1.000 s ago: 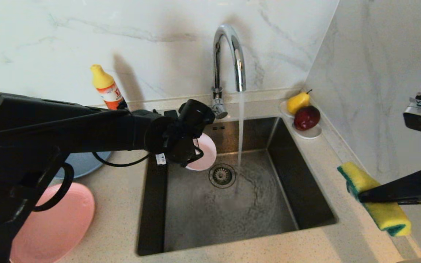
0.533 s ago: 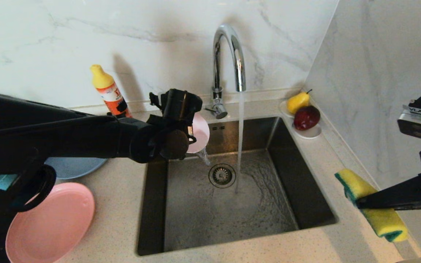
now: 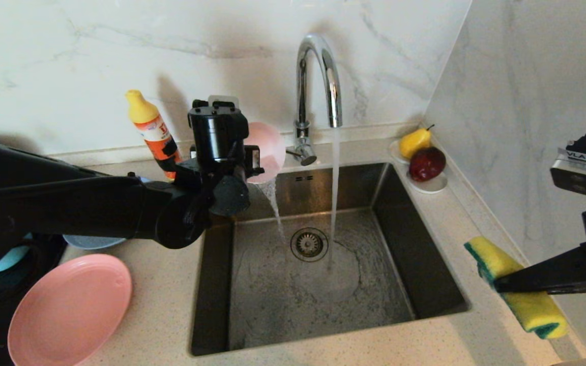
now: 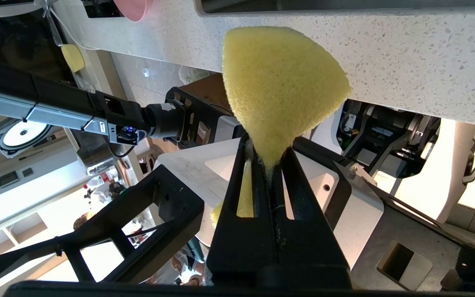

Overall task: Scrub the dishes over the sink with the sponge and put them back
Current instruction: Wash the bowl

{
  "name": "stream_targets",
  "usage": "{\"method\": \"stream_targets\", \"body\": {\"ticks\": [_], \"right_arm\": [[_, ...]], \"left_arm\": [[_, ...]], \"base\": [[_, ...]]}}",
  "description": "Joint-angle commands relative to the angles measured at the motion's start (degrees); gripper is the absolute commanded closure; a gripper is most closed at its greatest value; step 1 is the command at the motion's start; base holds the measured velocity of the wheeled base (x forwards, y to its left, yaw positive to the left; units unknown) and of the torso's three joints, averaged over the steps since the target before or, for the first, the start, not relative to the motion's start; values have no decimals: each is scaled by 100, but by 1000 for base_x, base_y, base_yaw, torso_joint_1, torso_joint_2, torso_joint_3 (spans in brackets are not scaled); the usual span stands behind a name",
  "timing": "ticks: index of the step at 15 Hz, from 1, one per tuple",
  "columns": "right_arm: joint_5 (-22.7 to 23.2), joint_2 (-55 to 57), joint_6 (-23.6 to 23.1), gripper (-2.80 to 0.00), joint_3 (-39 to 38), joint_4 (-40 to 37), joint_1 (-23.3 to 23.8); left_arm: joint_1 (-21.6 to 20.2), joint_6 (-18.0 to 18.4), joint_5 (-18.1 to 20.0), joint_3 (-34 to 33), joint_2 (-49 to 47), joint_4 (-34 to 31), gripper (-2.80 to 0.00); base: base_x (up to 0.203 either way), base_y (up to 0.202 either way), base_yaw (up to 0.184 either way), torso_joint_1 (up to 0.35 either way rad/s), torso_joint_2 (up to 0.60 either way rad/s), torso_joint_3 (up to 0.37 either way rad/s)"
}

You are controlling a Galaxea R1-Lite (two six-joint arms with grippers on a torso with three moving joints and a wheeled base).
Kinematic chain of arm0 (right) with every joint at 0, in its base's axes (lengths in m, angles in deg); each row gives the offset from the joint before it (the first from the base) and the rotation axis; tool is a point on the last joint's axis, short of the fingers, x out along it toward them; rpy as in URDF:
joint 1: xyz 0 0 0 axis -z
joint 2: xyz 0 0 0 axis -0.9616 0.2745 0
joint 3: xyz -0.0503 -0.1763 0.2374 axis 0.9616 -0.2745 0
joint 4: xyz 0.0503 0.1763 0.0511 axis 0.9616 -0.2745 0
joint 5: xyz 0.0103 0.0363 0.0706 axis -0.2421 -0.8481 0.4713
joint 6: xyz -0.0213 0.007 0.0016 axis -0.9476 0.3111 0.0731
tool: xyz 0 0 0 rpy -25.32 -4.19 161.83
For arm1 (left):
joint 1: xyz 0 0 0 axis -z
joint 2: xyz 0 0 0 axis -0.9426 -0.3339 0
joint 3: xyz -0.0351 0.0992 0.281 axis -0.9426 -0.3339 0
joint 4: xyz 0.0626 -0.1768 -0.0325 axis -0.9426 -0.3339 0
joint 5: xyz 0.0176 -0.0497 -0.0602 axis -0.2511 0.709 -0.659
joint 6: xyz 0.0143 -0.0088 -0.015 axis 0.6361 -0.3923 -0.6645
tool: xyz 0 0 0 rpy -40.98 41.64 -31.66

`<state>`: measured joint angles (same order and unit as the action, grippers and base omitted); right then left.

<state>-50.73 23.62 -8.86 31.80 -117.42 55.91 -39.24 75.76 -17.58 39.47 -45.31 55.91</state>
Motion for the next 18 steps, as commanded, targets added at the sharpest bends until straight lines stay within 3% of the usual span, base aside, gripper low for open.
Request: {"method": "stream_targets", "body": {"ticks": [1,3,7,18], "right_arm": [[21,18,15,0,-2,-25,-3],[24,21,15,0,-2,-25,-3],[21,35,15,0,24,-25,-3],[91,27,15,0,33,-34,-3]], "left_arm": [[-26,642,-14,-325,31,1470,0],[-31,1005,6,-579,-24,2209,0],[-38,1050,158,-665,-18,2865,0],[-32,1032,340,-749,111,3138,0]], "base": [[0,0,0,0,0,0],[0,0,0,0,0,0],[0,0,0,0,0,0],[0,0,0,0,0,0]]}}
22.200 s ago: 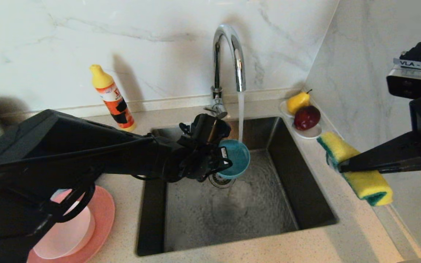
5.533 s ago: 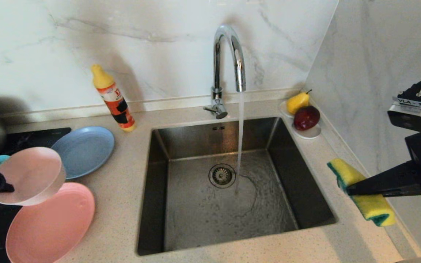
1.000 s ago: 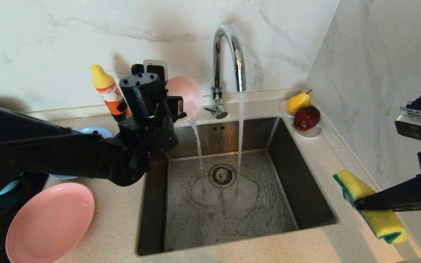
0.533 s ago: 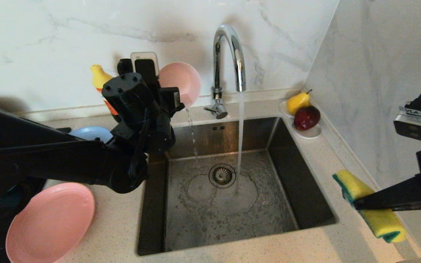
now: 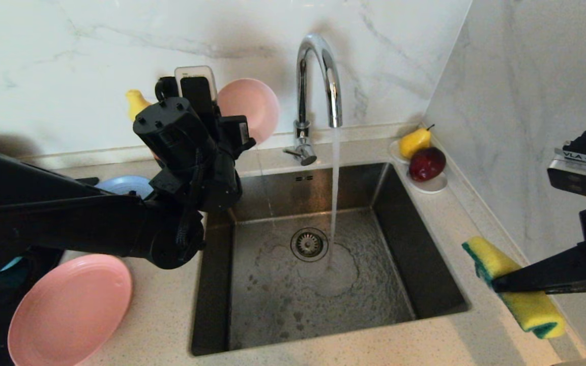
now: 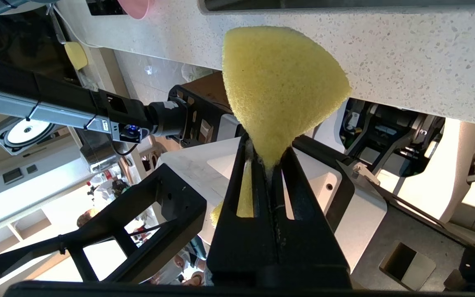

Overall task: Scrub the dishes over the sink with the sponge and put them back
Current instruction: Wash the bowl

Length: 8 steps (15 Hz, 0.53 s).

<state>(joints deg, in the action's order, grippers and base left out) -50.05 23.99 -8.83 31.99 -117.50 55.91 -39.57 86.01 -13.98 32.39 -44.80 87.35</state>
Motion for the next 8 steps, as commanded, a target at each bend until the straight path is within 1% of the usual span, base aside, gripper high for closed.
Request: {"method": "stream_targets", "body": {"ticks": [1,2,3,5,7,8], "right_arm": [[23,-29,13,0,4,-26,-3],[23,-57,13,0,4,-26,-3],[23,-70,13,0,4,-17,-3],[31,-98,13,0,-11,-26,-45],[41,-117,13,0,-22,-26,-88],[60,-124,13,0,-22,-26,-127]], "left_arm": [[1,4,-8,-155,133,-58,0],[1,-19,19,-273,239,-284,0],[1,-88,72,-384,358,-681,0],[1,-378,115,-499,629,-1711,0],[-1,-876,271,-520,930,-2977,0],[0,-1196,475,-509,1126,-3739,0]], "base": [[0,0,0,0,0,0],[0,0,0,0,0,0],[0,0,0,0,0,0],[0,0,0,0,0,0],[0,0,0,0,0,0],[0,0,0,0,0,0]]}}
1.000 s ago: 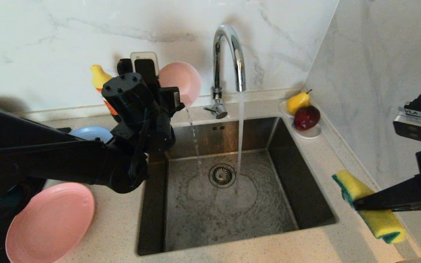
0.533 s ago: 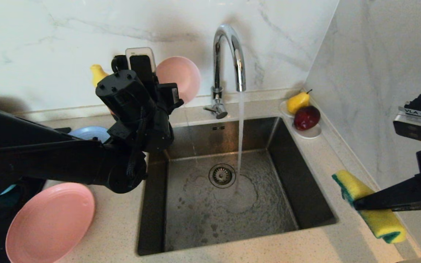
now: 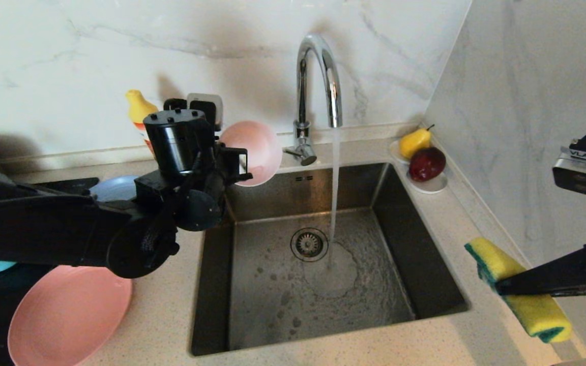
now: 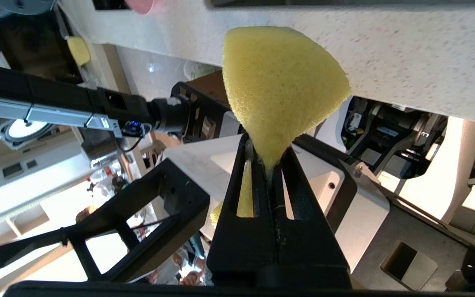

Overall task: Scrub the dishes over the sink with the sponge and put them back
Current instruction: Wash the bowl, then wipe the bowl

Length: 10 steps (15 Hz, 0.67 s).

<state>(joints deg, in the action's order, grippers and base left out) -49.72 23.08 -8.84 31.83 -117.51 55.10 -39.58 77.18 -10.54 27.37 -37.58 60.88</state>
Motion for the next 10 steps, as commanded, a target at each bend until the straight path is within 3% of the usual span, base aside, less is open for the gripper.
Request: {"method": "stream_targets", "body": {"ticks": [1,3,5,7,10], "right_arm": [[53,-8,6,0,6,-25,-89],[38,-2,5,0,58,-25,-373],[42,39,17,0,155,-26,-540],[42,147,66,0,352,-69,-798],[29,324,84,0,449,-83,-1201]], "left_arm": [[1,-654,437,27,577,-1949,0],[6,-1577,1252,240,840,-3652,0],[46,-2584,2150,541,984,-4737,0],[259,-2897,2681,498,1050,-4992,0],[617,-3240,2921,471,1089,-5201,0]], "base": [[0,0,0,0,0,0],[0,0,0,0,0,0],[0,0,0,0,0,0],[0,0,0,0,0,0],[0,0,0,0,0,0]]}}
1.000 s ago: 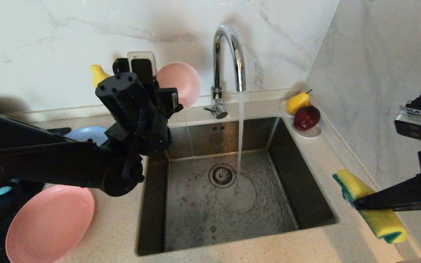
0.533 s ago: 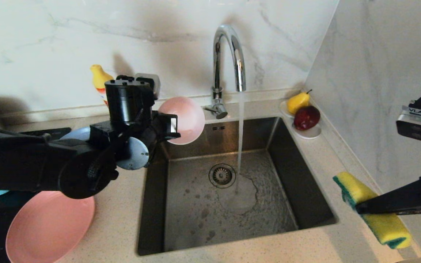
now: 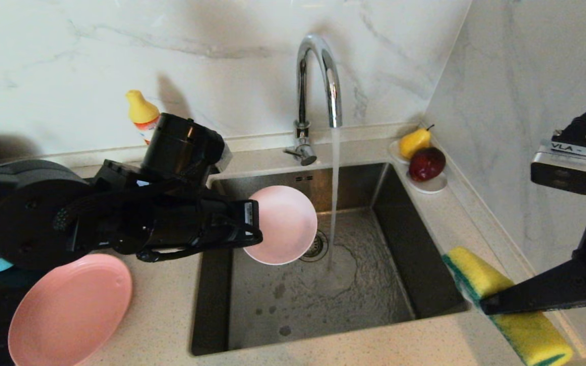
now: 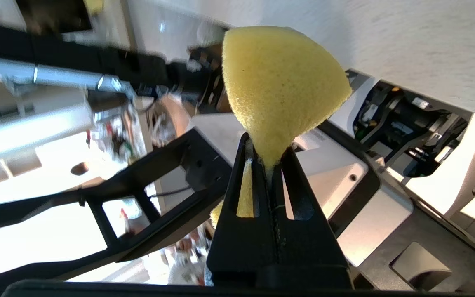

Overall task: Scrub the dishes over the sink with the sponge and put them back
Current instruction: Wipe the bowl

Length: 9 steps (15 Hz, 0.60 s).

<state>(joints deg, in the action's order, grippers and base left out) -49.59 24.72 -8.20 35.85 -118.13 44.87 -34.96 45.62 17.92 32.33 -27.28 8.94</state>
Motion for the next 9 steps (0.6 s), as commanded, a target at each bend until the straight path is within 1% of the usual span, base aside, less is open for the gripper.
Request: {"method": "stream_targets", "body": {"ticks": [1,3,5,6,7,8,9], "right_arm": [[16,271,26,0,109,-33,-261],[-4,464,30,0,221,-50,-451],[-14,707,33,0,358,-54,-548],[-15,856,35,0,429,-52,-601],[-18,962,36,0,502,-54,-661],[-35,1154,41,0,630,-71,-762],[-85,1326,44,0,805,-112,-919]], "left_arm": [[261,-188,110,-71,59,42,0],[414,-335,89,-74,-18,57,0],[510,-348,29,-74,-115,65,0],[533,-348,-60,-74,-133,66,0],[559,-347,-178,-71,-162,70,0],[601,-341,-479,-58,-215,92,0],[622,-340,-612,-63,-238,214,0]], "base": [[0,0,0,0,0,0],[0,0,0,0,0,0],[0,0,0,0,0,0],[0,0,0,0,0,0],[0,0,0,0,0,0],[0,0,0,0,0,0],[0,0,0,0,0,0]]}}
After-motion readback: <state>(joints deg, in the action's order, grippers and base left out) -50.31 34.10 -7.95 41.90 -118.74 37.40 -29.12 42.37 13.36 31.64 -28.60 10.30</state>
